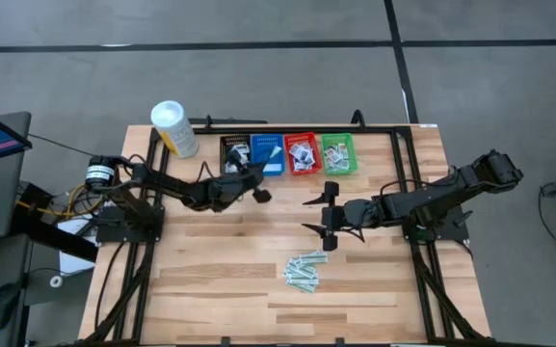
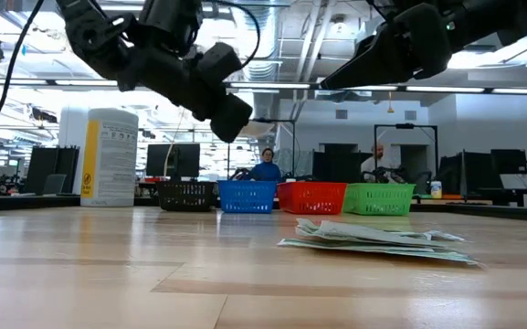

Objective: Pick & Place First Aid Supplies
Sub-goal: Put the green pad into the blue bin

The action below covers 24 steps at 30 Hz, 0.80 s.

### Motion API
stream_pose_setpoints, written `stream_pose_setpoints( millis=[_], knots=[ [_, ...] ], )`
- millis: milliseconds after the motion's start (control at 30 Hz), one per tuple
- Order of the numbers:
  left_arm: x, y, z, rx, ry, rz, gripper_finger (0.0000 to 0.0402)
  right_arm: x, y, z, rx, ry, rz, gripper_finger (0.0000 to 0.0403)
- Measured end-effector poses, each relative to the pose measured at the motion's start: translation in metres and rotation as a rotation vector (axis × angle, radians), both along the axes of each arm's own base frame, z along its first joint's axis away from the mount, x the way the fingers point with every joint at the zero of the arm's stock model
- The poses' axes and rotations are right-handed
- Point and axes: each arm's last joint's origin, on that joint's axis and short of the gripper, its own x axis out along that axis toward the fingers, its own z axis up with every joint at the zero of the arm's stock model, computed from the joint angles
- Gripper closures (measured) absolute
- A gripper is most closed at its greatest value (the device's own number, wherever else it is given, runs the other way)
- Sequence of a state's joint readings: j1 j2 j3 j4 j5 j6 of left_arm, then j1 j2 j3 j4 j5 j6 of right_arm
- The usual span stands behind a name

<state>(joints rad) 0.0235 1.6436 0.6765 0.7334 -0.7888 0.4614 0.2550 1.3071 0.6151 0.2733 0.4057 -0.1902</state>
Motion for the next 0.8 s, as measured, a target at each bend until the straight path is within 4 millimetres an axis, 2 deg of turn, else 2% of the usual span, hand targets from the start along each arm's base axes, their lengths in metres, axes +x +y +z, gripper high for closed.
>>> stream_pose_setpoints(
  millis=[300, 433, 600, 800],
  knots=[
    [-0.006, 0.049, -0.003, -0.175, -0.126, 0.063, 0.0395, 0.000, 0.000, 0.000, -0.001, 0.005, 0.000, 0.0133],
    [-0.011, 0.068, -0.010, -0.326, -0.166, 0.028, 0.0395, 0.000, 0.000, -0.001, -0.003, 0.010, 0.000, 0.0133],
    [-0.012, 0.075, -0.019, -0.375, -0.145, 0.017, 0.0396, 0.000, 0.000, -0.001, -0.004, 0.014, 0.000, 0.0133],
    [-0.011, 0.075, -0.020, -0.373, -0.144, 0.020, 0.0386, -0.001, 0.000, -0.002, -0.005, 0.019, 0.000, 0.0133]
  ],
)
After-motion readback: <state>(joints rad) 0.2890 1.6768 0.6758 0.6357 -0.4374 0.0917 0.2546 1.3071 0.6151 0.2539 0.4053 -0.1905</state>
